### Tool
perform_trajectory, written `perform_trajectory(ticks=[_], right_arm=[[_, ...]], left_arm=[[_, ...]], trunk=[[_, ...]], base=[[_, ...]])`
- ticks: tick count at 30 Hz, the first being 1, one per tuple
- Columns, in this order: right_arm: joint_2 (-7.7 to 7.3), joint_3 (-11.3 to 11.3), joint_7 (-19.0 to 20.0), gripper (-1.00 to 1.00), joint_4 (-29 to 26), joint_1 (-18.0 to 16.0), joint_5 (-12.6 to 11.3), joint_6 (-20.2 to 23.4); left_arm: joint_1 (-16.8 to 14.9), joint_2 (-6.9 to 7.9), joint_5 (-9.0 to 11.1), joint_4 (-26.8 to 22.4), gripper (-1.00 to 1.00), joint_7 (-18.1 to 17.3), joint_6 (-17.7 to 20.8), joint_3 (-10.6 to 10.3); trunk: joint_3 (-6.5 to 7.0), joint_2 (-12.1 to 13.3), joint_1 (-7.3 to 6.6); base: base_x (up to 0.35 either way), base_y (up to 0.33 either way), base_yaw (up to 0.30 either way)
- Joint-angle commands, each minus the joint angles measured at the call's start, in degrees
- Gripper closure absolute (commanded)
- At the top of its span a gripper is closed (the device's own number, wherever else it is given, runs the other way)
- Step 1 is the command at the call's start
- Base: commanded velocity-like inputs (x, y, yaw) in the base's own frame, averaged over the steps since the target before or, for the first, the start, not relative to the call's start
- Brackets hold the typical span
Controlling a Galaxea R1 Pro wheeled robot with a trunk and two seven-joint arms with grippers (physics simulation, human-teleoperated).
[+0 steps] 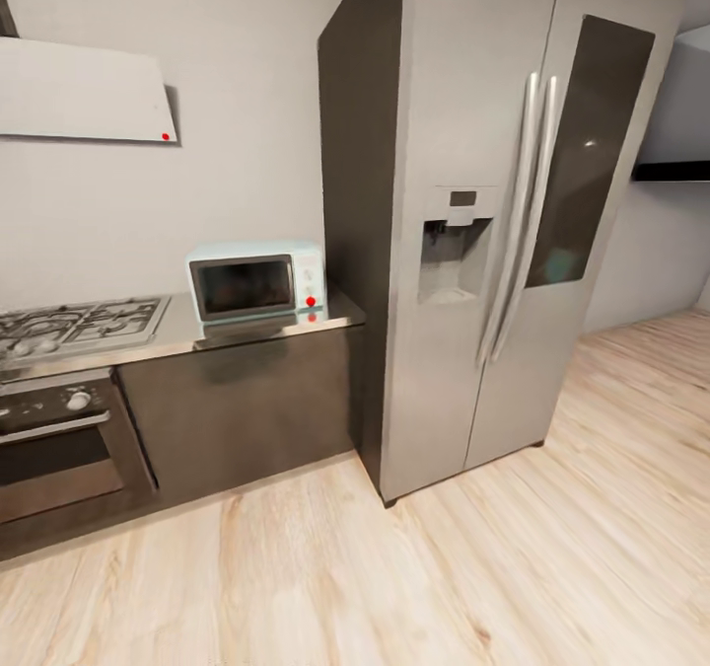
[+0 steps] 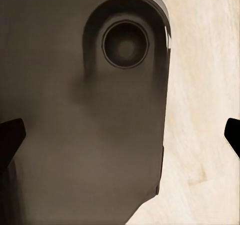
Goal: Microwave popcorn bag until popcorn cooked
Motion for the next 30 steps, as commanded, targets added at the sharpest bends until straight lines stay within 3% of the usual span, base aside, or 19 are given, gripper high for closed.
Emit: perform_trajectory(ticks=[1, 30], right_arm=[[-0.02, 0.0, 0.0, -1.0, 0.0, 0.0, 0.0, -0.2], [-0.05, 0.1, 0.0, -1.0, 0.0, 0.0, 0.1, -0.1]], left_arm=[[0.0, 0.02, 0.3, 0.0, -1.0, 0.1, -0.1, 0.0], [0.0, -0.02, 0.3, 0.0, -1.0, 0.1, -0.1, 0.1]], trunk=[[-0.07, 0.0, 0.0], [-0.71, 0.0, 0.0]], base=[[0.0, 0.0, 0.268], [0.0, 0.0, 0.268]])
